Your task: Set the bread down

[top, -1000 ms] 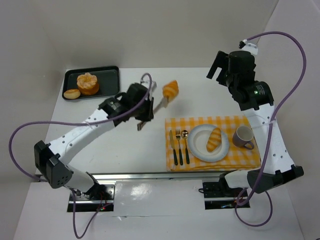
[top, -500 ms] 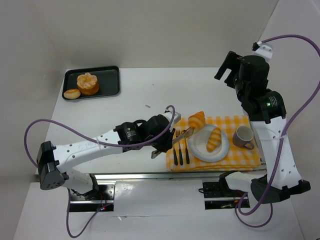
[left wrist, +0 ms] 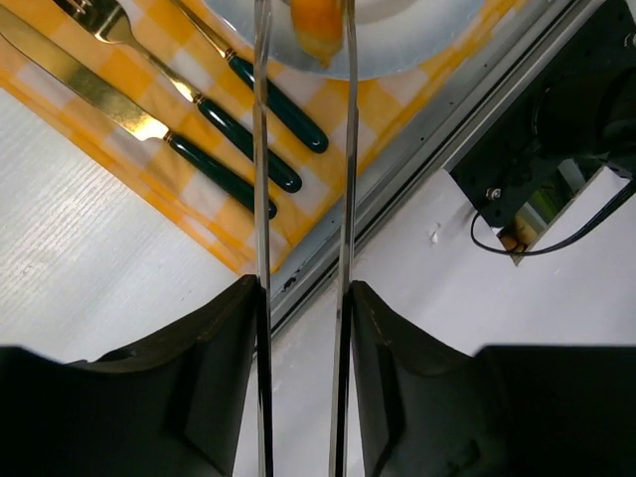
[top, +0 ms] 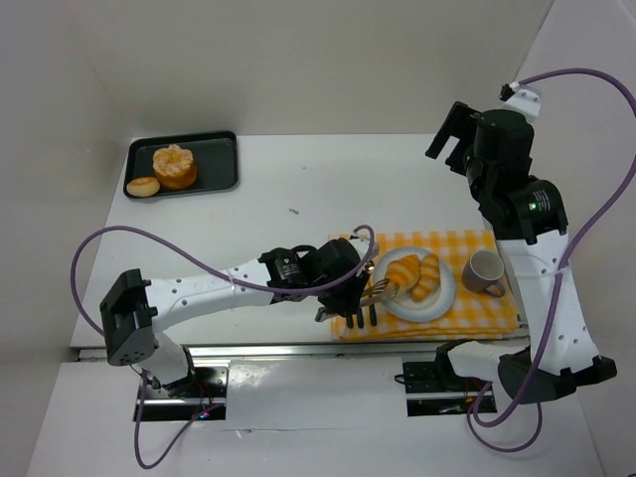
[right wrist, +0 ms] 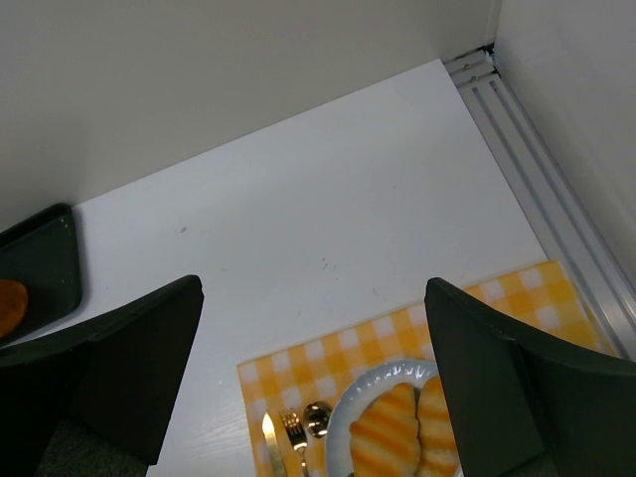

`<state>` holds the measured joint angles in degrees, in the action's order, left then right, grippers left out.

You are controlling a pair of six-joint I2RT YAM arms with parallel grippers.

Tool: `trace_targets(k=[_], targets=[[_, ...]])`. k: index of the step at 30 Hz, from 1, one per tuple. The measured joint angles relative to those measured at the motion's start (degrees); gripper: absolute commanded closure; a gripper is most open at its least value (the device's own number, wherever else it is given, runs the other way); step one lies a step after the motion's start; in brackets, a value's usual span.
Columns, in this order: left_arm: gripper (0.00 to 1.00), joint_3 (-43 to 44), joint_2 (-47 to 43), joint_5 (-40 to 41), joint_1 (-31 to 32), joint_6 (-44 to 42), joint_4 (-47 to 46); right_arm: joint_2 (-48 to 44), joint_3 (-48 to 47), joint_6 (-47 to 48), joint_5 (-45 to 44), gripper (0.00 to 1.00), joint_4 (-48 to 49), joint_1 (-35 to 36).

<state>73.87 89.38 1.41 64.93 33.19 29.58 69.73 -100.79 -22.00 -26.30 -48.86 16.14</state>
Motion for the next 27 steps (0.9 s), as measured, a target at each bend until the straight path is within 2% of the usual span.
trace_targets(k=[1, 7, 9, 13, 16, 23, 27], targets=[[0.4, 0.4, 0.0, 0.0, 0.0, -0.2, 0.4, 0.0, 0.0, 0.0, 0.0, 0.0, 0.0, 0.0], [0.4, 7.7, -0.1, 3.3, 0.0, -1.9, 4.7, 0.4, 0.0, 0.0, 0.2, 0.0, 0.0, 0.0], [0.43, 10.3, -0.5, 5.5, 0.0, -2.9, 5.7, 0.6, 0.0, 0.0, 0.2, 0.0, 0.0, 0.0], [0.45, 11.6, -3.5, 7.4, -2.1, -3.8, 7.8, 1.7, 0.4, 0.0, 1.0, 0.0, 0.0, 0.0], [0.45, 9.7, -6.9, 5.8, -9.0, -4.3, 8.1, 3.6, 0.4, 0.0, 2.3, 0.0, -0.2, 0.0], [0.42, 5.2, -10.3, 3.4, -32.5, -4.2, 8.7, 9.8, 1.5, 0.3, 7.1, 0.0, -1.5, 0.0], [0.42, 4.9, -10.3, 2.4, -39.1, -4.2, 8.9, 12.3, 4.5, 0.2, 8.6, 0.0, -2.3, 0.0]])
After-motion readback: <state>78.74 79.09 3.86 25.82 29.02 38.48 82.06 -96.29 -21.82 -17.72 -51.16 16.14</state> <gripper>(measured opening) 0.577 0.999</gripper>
